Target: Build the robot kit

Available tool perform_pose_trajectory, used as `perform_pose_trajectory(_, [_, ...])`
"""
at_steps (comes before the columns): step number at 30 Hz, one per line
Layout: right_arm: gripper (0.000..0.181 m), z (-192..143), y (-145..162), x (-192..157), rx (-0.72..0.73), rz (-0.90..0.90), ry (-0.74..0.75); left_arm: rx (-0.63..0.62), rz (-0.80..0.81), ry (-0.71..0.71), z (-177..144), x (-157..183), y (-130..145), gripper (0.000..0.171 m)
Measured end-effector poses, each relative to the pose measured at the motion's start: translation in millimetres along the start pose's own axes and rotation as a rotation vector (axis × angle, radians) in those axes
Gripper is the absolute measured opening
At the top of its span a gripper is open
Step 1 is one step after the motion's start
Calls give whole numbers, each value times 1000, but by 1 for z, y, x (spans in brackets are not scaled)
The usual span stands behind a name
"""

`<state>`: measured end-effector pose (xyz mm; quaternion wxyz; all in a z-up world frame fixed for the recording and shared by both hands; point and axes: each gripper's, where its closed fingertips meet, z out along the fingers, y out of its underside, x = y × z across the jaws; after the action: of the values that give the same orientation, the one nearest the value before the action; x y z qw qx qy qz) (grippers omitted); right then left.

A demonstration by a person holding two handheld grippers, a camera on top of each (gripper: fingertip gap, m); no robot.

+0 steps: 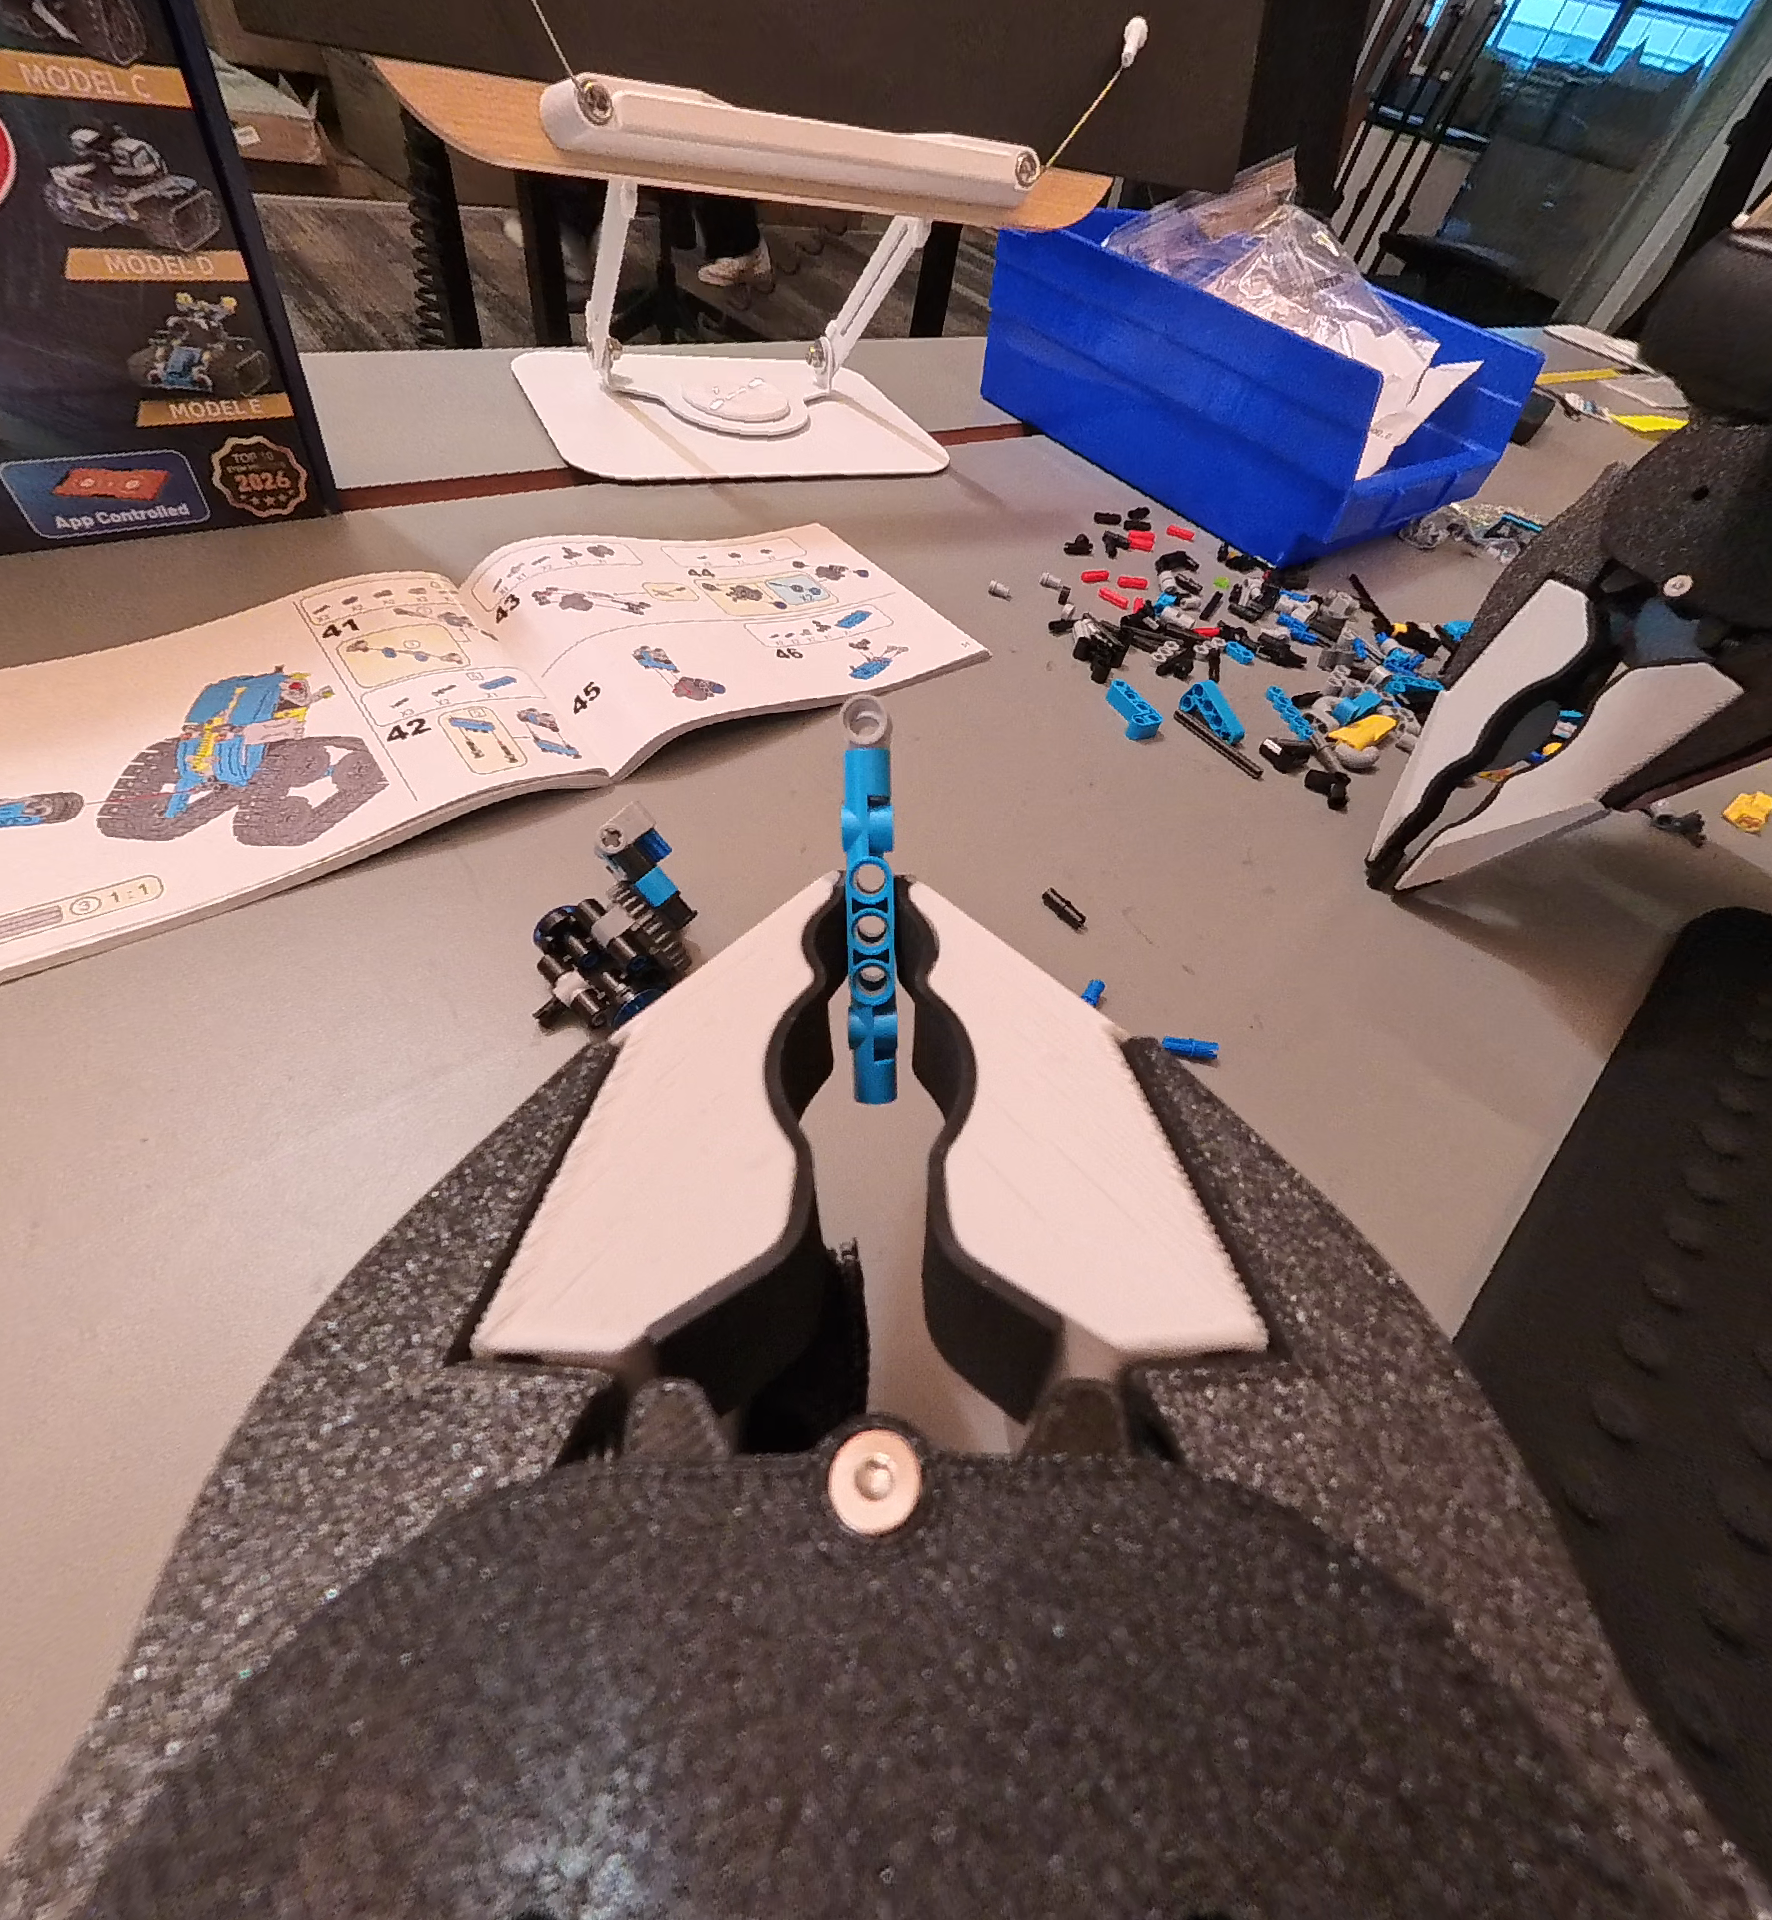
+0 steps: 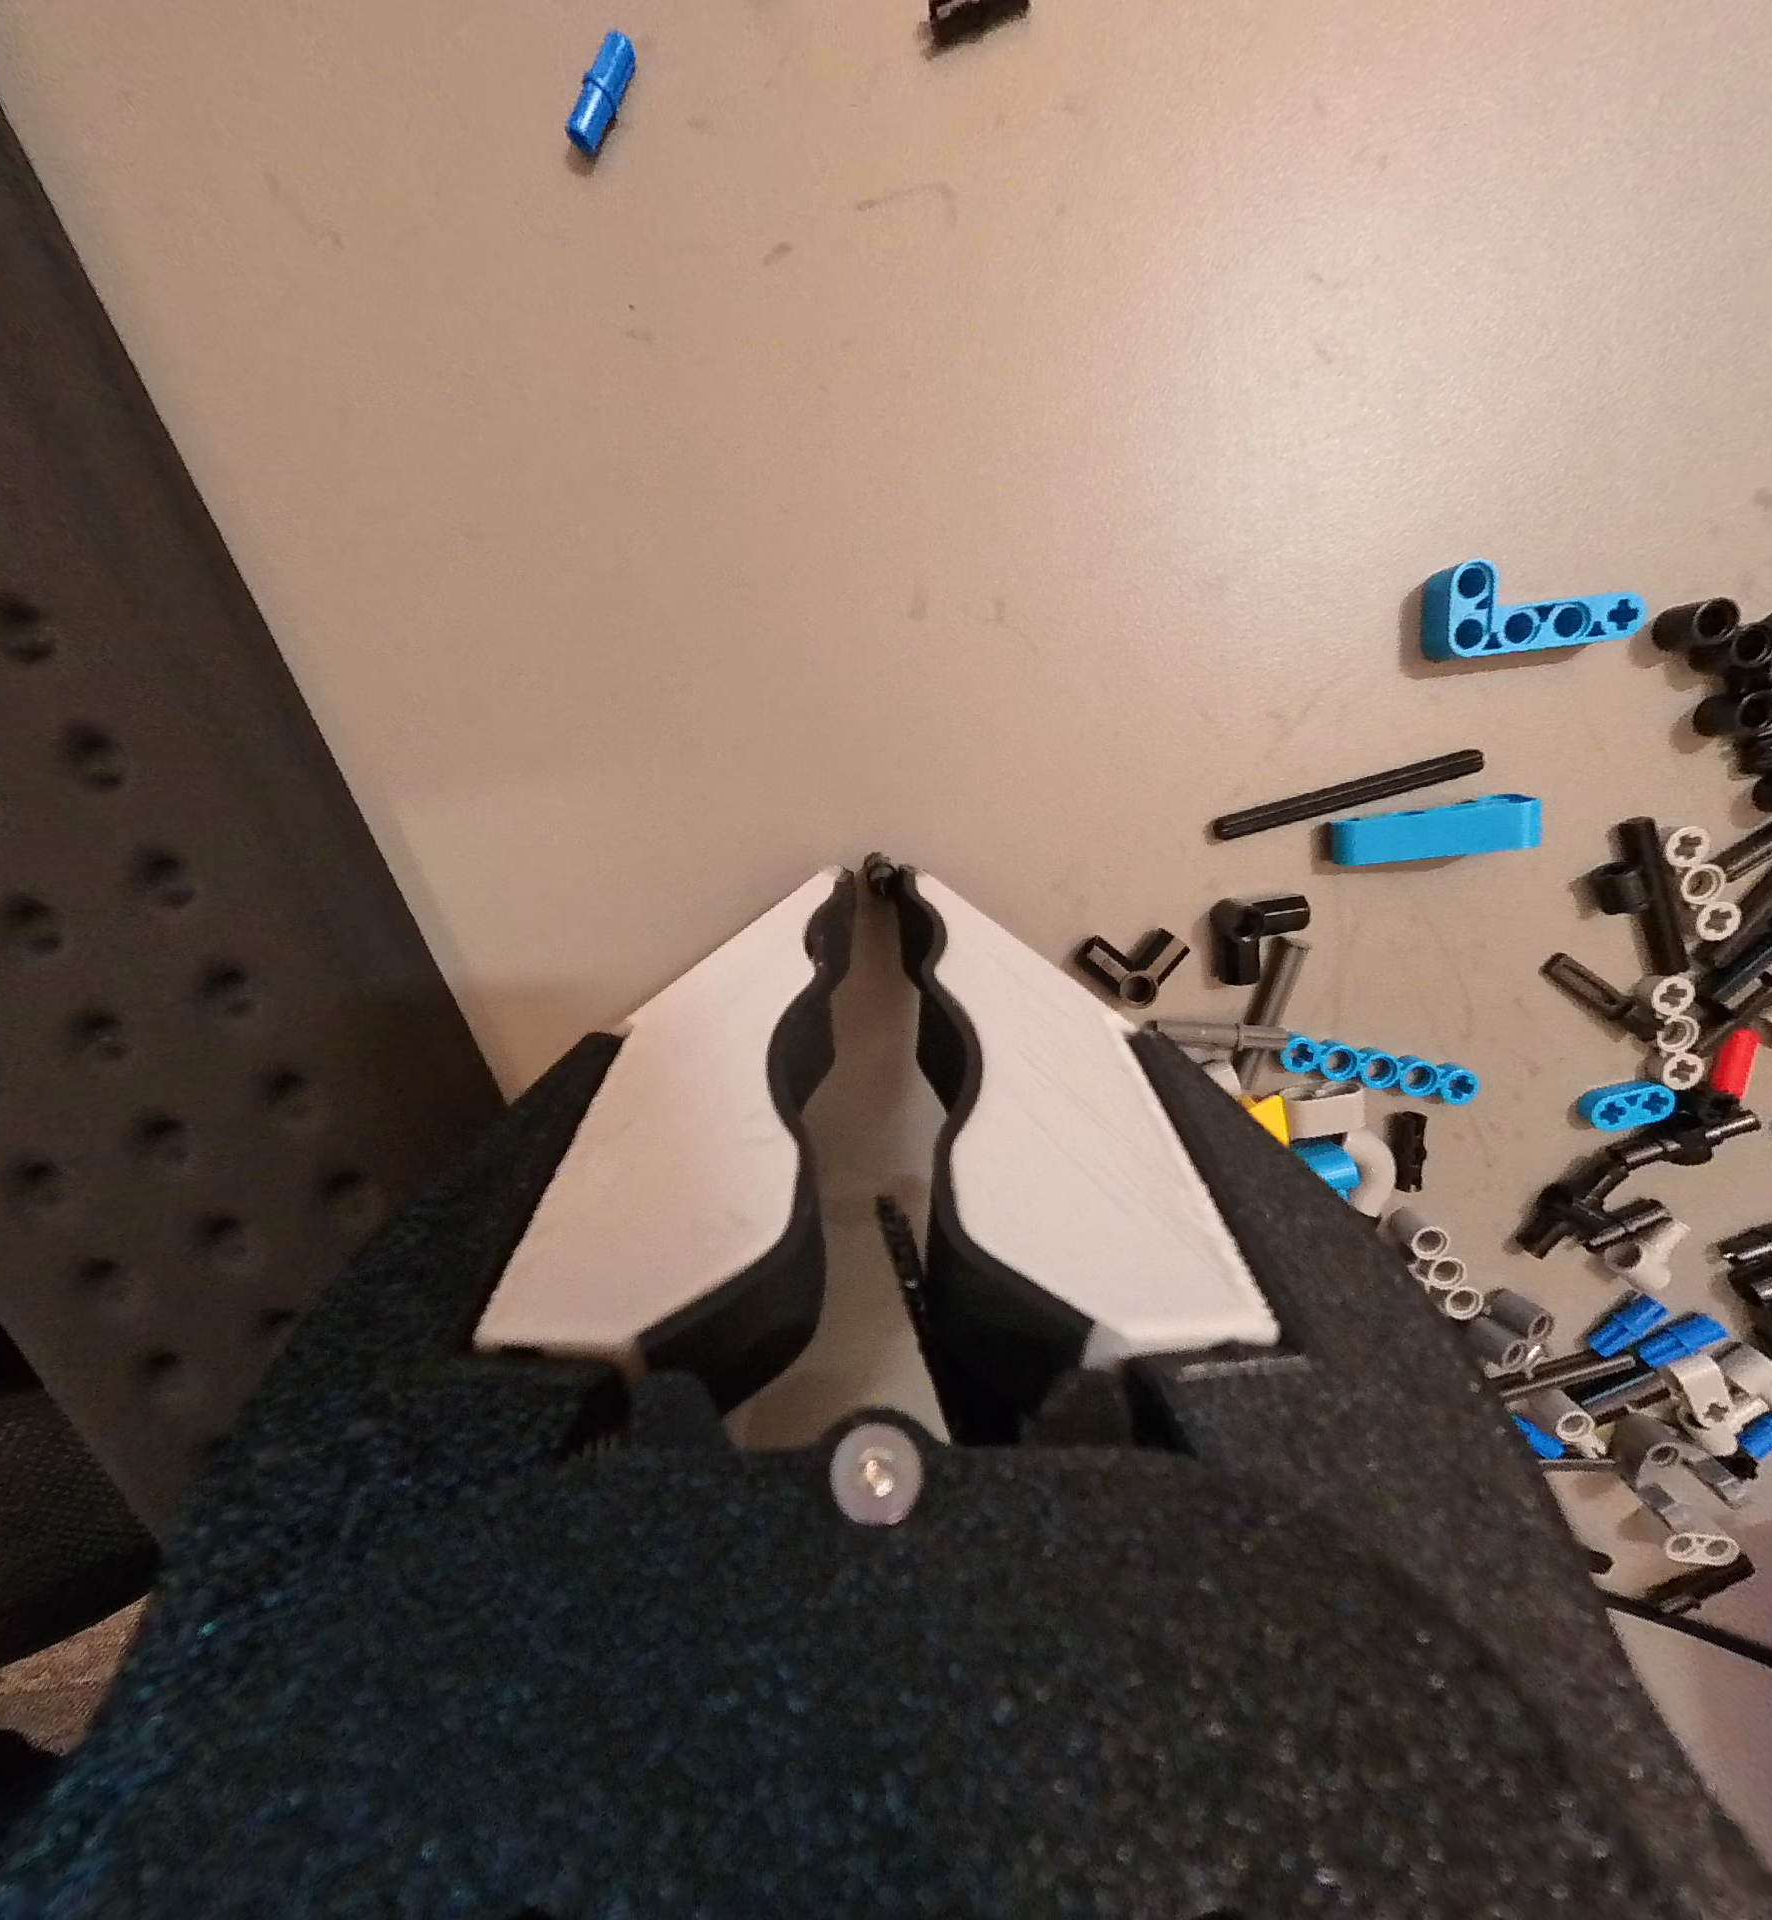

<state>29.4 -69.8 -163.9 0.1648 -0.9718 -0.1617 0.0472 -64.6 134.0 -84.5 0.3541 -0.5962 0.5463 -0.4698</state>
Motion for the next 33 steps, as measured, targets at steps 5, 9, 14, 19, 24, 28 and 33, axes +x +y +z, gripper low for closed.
perform_pose_trajectory(5, [9,1,0,0,-3,-5,1,0,0,-1,0,0,0,8])
perform_pose_trajectory(9, [10,1,-1,0,-4,-1,-7,-3,1,1,0,0,0,8])
perform_pose_trajectory(14, [6,1,-3,0,-5,-10,-4,-3,-2,2,0,0,0,8])
perform_pose_trajectory(19, [5,0,-2,2,-6,-8,2,-4,-1,4,0,0,1,8])
perform_pose_trajectory(24, [5,-9,-24,-2,135,-15,-15,-14,1,30,2,6,2,8])
perform_pose_trajectory(28, [4,-23,-78,-12,446,-4,-31,48,12,236,-3,46,-9,8])
perform_pose_trajectory(33, [4,-29,-143,-54,688,-144,-29,28,132,366,-6,83,-4,7])
